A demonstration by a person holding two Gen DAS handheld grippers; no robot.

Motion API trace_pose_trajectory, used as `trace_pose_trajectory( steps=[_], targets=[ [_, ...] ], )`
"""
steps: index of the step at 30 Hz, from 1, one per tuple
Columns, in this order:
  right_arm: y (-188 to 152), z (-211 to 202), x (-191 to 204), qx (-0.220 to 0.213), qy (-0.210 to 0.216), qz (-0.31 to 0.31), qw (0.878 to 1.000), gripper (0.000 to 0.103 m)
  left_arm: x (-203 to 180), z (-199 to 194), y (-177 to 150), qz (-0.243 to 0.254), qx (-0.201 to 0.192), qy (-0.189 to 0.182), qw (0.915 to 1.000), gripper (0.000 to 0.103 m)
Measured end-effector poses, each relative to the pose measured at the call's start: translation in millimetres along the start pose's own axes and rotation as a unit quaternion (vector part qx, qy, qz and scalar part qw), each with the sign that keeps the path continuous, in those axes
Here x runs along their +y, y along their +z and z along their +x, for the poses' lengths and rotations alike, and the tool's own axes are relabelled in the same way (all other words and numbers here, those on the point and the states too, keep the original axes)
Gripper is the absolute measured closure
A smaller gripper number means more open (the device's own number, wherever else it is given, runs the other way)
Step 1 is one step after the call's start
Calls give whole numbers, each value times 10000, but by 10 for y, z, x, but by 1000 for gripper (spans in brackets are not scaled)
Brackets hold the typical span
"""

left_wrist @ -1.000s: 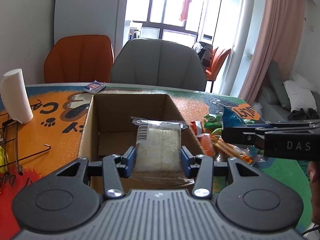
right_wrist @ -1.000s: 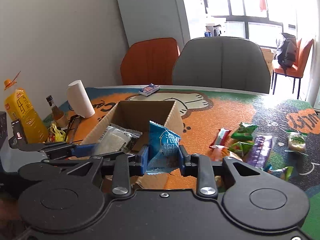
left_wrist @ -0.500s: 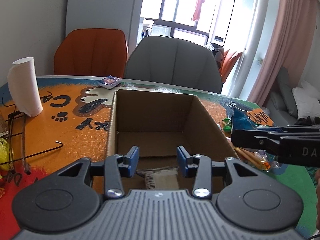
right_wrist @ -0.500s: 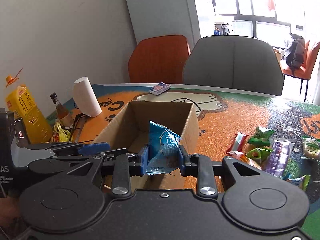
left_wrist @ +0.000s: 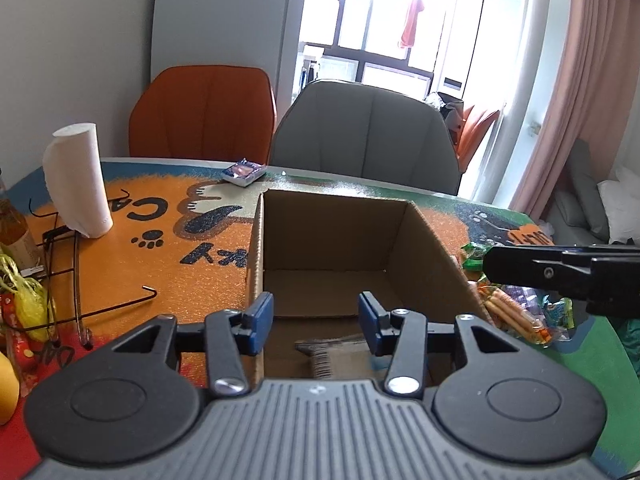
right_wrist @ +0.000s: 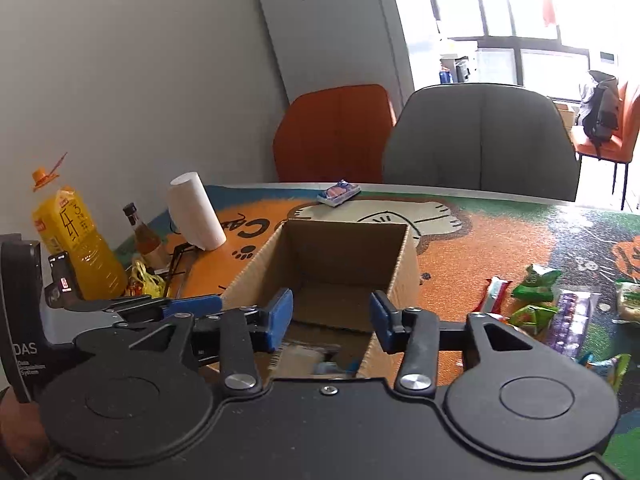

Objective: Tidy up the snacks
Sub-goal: 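Open the left gripper over the box while the right releases the blue bag inside, then move both grippers back to the snack pile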

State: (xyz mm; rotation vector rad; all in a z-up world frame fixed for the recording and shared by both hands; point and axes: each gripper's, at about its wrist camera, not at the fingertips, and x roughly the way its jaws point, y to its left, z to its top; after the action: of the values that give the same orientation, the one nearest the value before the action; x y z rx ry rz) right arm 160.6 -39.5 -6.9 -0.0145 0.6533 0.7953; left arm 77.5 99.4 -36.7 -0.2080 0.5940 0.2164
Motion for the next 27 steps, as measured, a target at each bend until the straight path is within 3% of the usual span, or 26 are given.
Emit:
trace_pose_trajectory(
  steps=[2, 4, 7, 10, 18, 20, 27],
  targets=[
    [-9, -56, -45, -21, -53, 50, 10000, 52, -22, -34, 10, -15, -2, -12, 10000, 47],
    [-30, -110, -95, -23, -113, 82, 9999, 49, -54, -73, 14, -37, -36, -72, 10000, 30],
    [-74, -210, -183, -49, -218, 142, 9996, 43, -127, -134, 12, -29, -86, -157, 9998, 19],
    [-121, -314, -300, -45, -330, 240, 9992, 39, -224, -167, 20, -5, -68, -255, 9997, 13],
    [-232, -620, -626, -130, -646, 651, 9957, 5, -514, -186, -4, -1, -15, -413, 9991, 6],
    [-254, -693, -690, -167, -714, 691, 9949, 0, -573, -185, -19, -22, 0, -457, 9990, 5],
    [-353, -873, -899, -185, -890, 872, 9920, 0, -806, -194, -41, 72, 71, -693, 9975, 0]
  ],
)
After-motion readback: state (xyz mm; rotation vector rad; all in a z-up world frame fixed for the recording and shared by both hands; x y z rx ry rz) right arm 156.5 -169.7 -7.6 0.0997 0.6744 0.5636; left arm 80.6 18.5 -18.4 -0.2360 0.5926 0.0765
